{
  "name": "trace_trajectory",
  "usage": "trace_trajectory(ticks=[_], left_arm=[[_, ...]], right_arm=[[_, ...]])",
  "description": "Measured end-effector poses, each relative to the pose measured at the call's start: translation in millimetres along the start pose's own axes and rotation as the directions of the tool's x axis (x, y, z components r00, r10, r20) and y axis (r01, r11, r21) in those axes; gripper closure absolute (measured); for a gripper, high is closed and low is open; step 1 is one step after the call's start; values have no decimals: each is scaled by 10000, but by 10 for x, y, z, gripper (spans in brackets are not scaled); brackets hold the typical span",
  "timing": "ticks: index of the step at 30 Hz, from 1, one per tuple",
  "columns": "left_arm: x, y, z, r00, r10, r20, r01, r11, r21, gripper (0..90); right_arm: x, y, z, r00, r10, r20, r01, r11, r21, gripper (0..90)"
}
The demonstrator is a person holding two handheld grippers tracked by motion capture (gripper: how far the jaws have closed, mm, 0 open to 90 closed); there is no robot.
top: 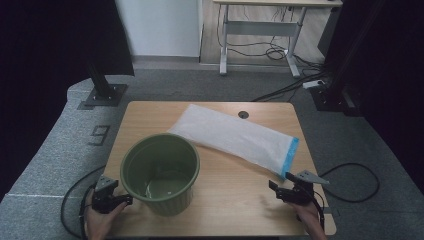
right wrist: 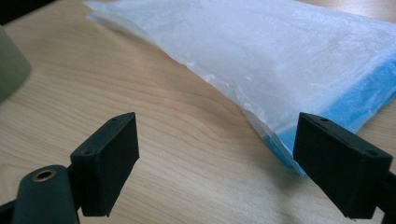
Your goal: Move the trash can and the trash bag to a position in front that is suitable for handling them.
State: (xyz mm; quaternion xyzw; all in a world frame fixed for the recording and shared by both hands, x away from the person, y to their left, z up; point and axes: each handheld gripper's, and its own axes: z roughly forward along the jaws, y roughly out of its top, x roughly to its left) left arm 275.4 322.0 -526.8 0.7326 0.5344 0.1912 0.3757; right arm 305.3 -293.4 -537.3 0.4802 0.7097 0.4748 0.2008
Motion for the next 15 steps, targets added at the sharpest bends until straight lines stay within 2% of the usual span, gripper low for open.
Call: trace_trajectory(ticks=[4, 7, 11, 15], left_arm=[[-24, -5, -71, 9995, 108, 286, -101, 9996, -269, 115], [-85, -26, -136, 9984, 361, 435, -346, 9988, -347, 111], [-188, -50, -208, 9951, 947, 292, -942, 9954, -172, 99], [-262, -123, -272, 9876, 1454, 585, -1456, 9893, -11, 71]], right_arm=[[-15, 7, 0, 9996, 139, -259, -138, 9999, 38, 145], [-17, 28, 12, 9997, 42, -237, -43, 10000, -6, 147], [-50, 74, 23, 9987, 219, -450, -223, 9997, -91, 147], [-116, 117, 26, 9963, 521, -681, -542, 9981, -285, 153]])
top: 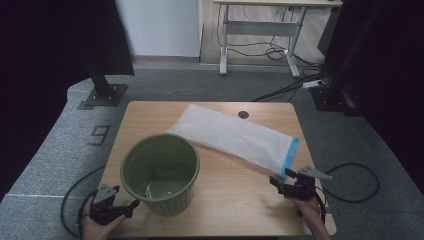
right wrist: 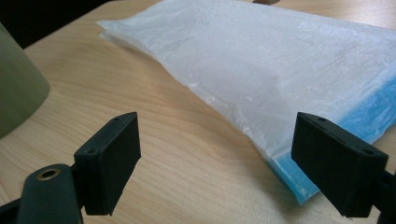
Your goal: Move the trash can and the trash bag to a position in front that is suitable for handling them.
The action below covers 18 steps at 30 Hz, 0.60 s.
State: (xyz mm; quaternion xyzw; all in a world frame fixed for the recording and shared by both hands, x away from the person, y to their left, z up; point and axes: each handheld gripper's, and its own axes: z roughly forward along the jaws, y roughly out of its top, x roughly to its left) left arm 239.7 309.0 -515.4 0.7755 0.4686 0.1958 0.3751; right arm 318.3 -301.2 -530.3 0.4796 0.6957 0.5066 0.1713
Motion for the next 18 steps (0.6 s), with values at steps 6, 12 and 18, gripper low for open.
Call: trace_trajectory(ticks=[6, 12, 18], left_arm=[[-164, 12, -22, 9884, 808, 1284, -805, 9967, -71, 62], [-335, 147, 57, 9597, 1606, 2305, -1593, 9869, -244, 39], [-363, 251, 136, 9496, 1790, 2574, -1745, 9838, -403, 37]], right_arm=[[-40, 2, 3, 9998, -92, -151, 92, 10000, 22, 153], [-42, 21, -74, 9991, 250, -345, -261, 9992, -304, 154], [-38, -18, -128, 9998, 197, -103, -201, 9992, -349, 157]])
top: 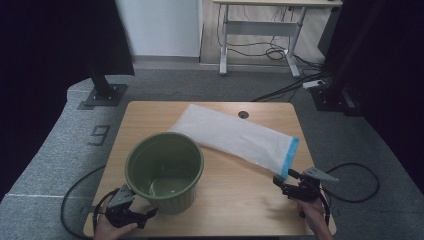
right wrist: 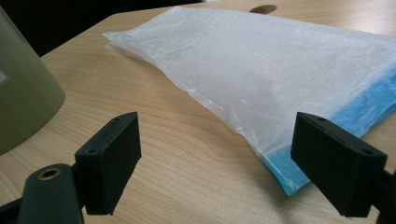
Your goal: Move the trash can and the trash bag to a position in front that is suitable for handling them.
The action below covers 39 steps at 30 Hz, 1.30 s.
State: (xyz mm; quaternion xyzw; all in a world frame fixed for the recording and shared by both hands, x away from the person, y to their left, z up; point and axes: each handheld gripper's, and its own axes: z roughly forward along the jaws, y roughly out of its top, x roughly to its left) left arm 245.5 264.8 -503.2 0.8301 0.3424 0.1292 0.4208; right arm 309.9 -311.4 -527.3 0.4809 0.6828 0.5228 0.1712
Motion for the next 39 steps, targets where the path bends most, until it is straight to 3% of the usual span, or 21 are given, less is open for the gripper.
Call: trace_trajectory(ticks=[8, 13, 19, 26, 31, 39], left_arm=[[3, 88, 88, 9996, 258, 83, -259, 9996, 70, 47], [-48, 151, 180, 9994, 358, -31, -358, 9993, 88, 54], [-104, 262, 309, 9986, 519, -73, -518, 9985, 182, 56], [-116, 482, 557, 9956, 904, 263, -914, 9951, 387, 72], [-154, 627, 760, 9925, 1186, 287, -1202, 9906, 658, 72], [-204, 823, 1024, 9919, 1236, 290, -1255, 9892, 761, 73]], right_arm=[[42, -18, -27, 9992, -296, 270, 296, 9996, 28, 161], [124, -42, 13, 9955, -930, 204, 923, 9951, 344, 160], [178, -59, 24, 9933, -1154, -22, 1153, 9924, 437, 161], [237, -98, 62, 9909, -1315, -300, 1329, 9897, 528, 168], [287, -104, 84, 9895, -1398, -371, 1417, 9883, 561, 171], [310, -129, 82, 9887, -1449, -376, 1471, 9870, 643, 173]])
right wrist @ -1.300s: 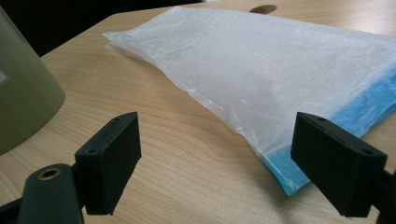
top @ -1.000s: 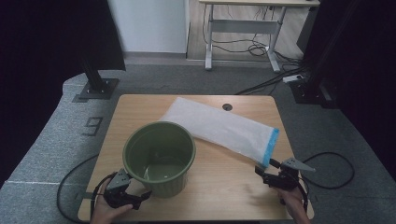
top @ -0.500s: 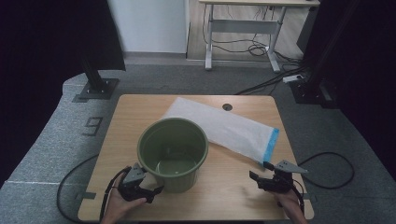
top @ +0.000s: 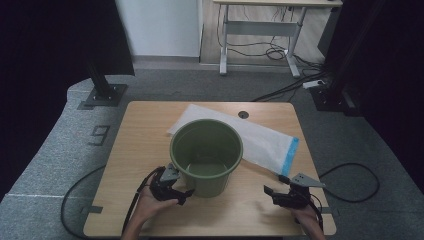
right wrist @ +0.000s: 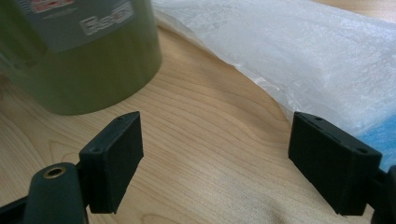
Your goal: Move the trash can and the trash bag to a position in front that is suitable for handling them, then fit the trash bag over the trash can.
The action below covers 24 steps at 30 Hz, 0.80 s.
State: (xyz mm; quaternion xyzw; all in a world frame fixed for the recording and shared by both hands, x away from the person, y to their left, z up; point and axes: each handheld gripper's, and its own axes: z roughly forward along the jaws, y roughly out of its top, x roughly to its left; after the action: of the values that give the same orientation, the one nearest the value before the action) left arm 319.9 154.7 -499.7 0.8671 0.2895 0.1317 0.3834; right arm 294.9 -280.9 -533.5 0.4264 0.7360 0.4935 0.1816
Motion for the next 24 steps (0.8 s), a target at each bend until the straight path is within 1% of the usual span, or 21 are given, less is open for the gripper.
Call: trace_trajectory(ticks=[3, 5, 7, 9, 12, 15, 18, 20, 23, 24], left_arm=[[-16, 47, 58, 9999, -14, -149, 14, 10000, -3, 74], [-27, 37, 62, 9997, -5, -257, 4, 10000, -12, 81], [-27, 0, 36, 9980, -81, -629, 83, 10000, 30, 98], [-17, -33, -10, 9950, -146, -992, 161, 9998, 145, 111], [10, -89, -115, 9942, -361, -1014, 358, 9993, -43, 110], [50, -160, -206, 9920, -573, -1126, 549, 9982, -240, 112], [107, -232, -246, 9883, -821, -1288, 802, 9966, -198, 121], [127, -258, -258, 9850, -837, -1510, 818, 9965, -187, 141], [146, -267, -285, 9828, -857, -1634, 837, 9963, -193, 142], [151, -271, -296, 9820, -919, -1648, 891, 9957, -244, 143]], right_arm=[[5, -3, -6, 10000, -5, 26, 5, 10000, 0, 173], [8, -6, -13, 10000, -11, 33, 11, 10000, -2, 174], [9, -10, -17, 10000, -35, 44, 35, 10000, 14, 174], [10, -15, -20, 9999, -107, 22, 107, 9999, -8, 174], [34, -8, -25, 9995, -306, -119, 304, 9994, -135, 174], [53, 1, -20, 9990, -434, -90, 433, 9989, -163, 174], [75, 9, 2, 9981, -616, 41, 617, 9980, -138, 174], [85, 1, 30, 9973, -732, 110, 733, 9973, -68, 174], [98, -8, 74, 9955, -930, 205, 927, 9956, 126, 175], [111, 1, 94, 9948, -978, 273, 974, 9951, 144, 176]])
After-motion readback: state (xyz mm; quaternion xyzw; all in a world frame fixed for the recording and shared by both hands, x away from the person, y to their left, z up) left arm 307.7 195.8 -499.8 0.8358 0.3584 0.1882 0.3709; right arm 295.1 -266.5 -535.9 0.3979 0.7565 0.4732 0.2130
